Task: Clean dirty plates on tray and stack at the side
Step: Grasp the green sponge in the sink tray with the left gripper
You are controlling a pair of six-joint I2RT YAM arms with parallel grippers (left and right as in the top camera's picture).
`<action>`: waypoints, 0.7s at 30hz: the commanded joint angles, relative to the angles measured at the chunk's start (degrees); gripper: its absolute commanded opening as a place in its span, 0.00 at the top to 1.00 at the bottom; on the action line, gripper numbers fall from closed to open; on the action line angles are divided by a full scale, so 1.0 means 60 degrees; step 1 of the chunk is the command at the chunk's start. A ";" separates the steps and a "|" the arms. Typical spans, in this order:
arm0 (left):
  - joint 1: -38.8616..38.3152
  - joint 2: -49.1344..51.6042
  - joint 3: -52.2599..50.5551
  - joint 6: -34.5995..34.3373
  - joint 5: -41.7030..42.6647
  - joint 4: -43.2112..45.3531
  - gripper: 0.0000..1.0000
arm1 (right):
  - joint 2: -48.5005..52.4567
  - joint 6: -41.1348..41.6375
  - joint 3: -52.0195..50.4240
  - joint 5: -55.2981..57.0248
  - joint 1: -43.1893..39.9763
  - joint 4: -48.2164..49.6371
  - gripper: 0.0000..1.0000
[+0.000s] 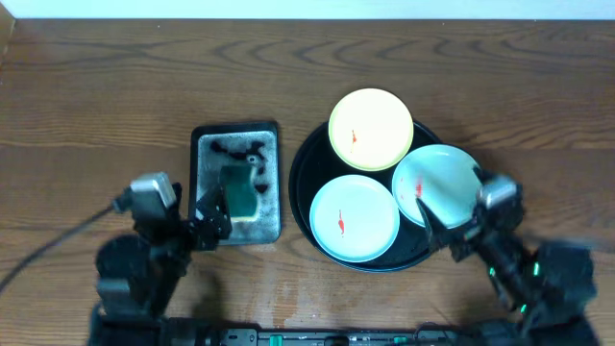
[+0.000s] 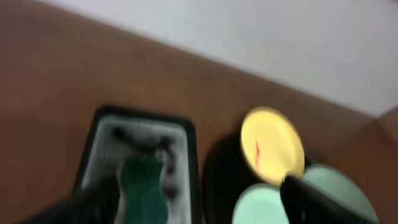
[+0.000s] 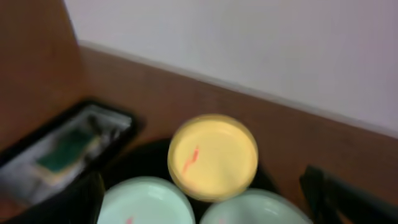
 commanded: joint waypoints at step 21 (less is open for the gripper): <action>-0.0678 0.7533 0.3752 0.0033 -0.0841 -0.4637 0.29 | 0.7031 0.0962 0.6033 -0.2371 -0.0076 -0.4466 0.01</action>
